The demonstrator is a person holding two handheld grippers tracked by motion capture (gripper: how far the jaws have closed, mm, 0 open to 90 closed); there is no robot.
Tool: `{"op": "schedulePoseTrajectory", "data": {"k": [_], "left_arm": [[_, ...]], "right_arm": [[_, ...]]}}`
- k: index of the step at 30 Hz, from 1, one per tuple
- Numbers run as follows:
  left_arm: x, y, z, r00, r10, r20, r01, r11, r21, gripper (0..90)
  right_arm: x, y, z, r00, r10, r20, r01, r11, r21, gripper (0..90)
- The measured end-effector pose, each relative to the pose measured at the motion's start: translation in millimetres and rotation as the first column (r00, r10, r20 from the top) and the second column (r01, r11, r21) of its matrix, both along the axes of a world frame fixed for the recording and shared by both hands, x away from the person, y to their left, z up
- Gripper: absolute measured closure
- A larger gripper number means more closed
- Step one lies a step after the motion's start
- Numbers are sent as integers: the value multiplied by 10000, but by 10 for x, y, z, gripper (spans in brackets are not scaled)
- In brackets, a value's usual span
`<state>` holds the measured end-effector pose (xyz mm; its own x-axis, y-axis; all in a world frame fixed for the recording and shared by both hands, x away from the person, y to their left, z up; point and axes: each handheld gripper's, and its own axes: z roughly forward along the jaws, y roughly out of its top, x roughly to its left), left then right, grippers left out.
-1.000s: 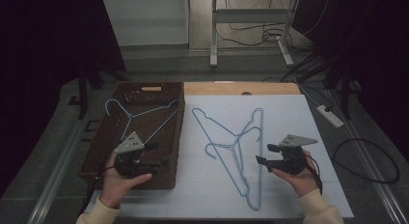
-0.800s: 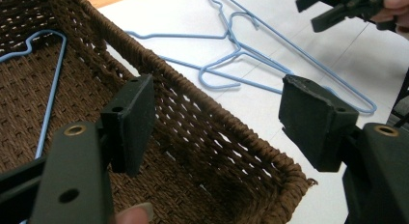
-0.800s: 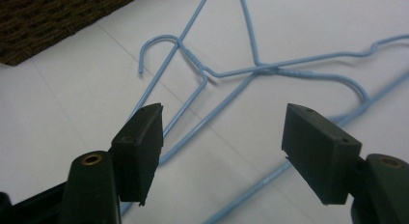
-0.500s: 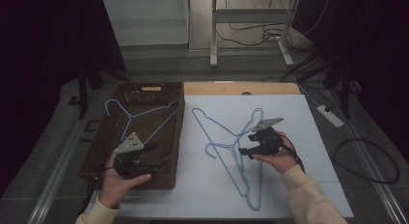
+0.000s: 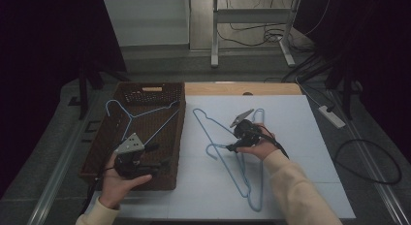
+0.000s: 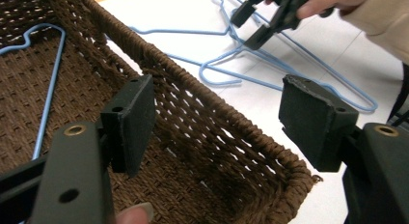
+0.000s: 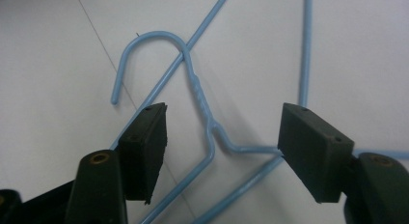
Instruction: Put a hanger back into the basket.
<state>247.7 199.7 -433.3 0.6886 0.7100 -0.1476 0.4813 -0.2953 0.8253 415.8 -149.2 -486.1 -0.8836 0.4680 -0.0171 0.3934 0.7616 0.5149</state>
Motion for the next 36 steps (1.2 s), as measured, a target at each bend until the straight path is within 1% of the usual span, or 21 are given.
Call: {"op": "schedulePoseTrajectory", "data": {"k": [3, 4, 5, 7, 10, 13, 15, 17, 18, 21, 22, 24, 26, 27, 28, 29, 30, 32, 33, 34, 36], "left_arm": [[1, 6, 2, 10000, 27, 18, -27, 10000, 48, 301], [1, 6, 2, 10000, 27, 18, -27, 10000, 48, 301], [1, 8, 4, 10000, 29, 24, -29, 10000, 41, 301], [-1, 16, 7, 10000, 42, 40, -42, 10000, 44, 301], [-2, 22, 10, 10000, 43, 47, -43, 10000, 48, 300], [-4, 24, 12, 10000, 37, 54, -37, 10000, 37, 300], [-4, 24, 12, 10000, 39, 54, -39, 10000, 49, 300], [-4, 25, 13, 10000, 43, 56, -44, 10000, 39, 300], [-5, 27, 15, 10000, 40, 55, -40, 10000, 29, 300], [-6, 31, 18, 10000, 49, 61, -49, 10000, 7, 300], [-7, 31, 18, 10000, 45, 62, -45, 10000, 5, 300], [-10, 28, 17, 10000, 40, 61, -40, 10000, 11, 300], [-11, 22, 15, 10000, 20, 59, -20, 10000, 15, 300], [-11, 19, 14, 10000, 4, 58, -4, 10000, 14, 300], [-11, 18, 14, 10000, -11, 44, 11, 10000, 20, 300], [-11, 17, 14, 10000, -5, 41, 5, 10000, 23, 300], [-11, 16, 14, 10000, 5, 36, -5, 10000, 24, 300], [-12, 17, 16, 10000, 22, 43, -22, 10000, 2, 300], [-14, 17, 19, 10000, 29, 41, -29, 10000, -21, 300], [-16, 17, 21, 10000, 30, 44, -30, 10000, -35, 300], [-20, 15, 26, 10000, 31, 34, -31, 10000, -51, 300]], "right_arm": [[60, 86, -31, 9995, 213, -235, -219, 9994, -277, 395], [60, 86, -31, 9995, 213, -235, -219, 9994, -277, 395], [95, 145, -60, 9987, 383, -346, -402, 9976, -564, 420], [112, 192, -82, 9982, 472, -365, -503, 9948, -882, 437], [122, 237, -97, 9970, 629, -460, -678, 9913, -1131, 477], [125, 290, -114, 9945, 901, -533, -970, 9847, -1449, 533], [131, 326, -125, 9919, 1052, -713, -1166, 9766, -1805, 574], [137, 351, -135, 9906, 1145, -742, -1274, 9710, -2024, 613], [145, 361, -136, 9889, 1230, -831, -1379, 9685, -2075, 647], [159, 380, -131, 9843, 1371, -1112, -1577, 9661, -2046, 754], [159, 380, -130, 9841, 1408, -1085, -1609, 9648, -2078, 799], [157, 376, -126, 9819, 1552, -1082, -1753, 9617, -2109, 826], [135, 379, -121, 9819, 1680, -876, -1838, 9570, -2246, 857], [128, 377, -116, 9833, 1609, -857, -1766, 9571, -2296, 857], [128, 369, -106, 9832, 1564, -944, -1738, 9603, -2184, 859], [120, 361, -89, 9836, 1555, -912, -1718, 9619, -2125, 860], [115, 353, -72, 9842, 1557, -842, -1703, 9624, -2118, 860], [98, 327, -9, 9882, 1385, -657, -1489, 9693, -1956, 861], [92, 308, 28, 9898, 1318, -537, -1395, 9729, -1845, 861], [82, 280, 75, 9921, 1158, -493, -1221, 9805, -1538, 862], [67, 223, 155, 9946, 949, -414, -991, 9884, -1154, 862]]}}
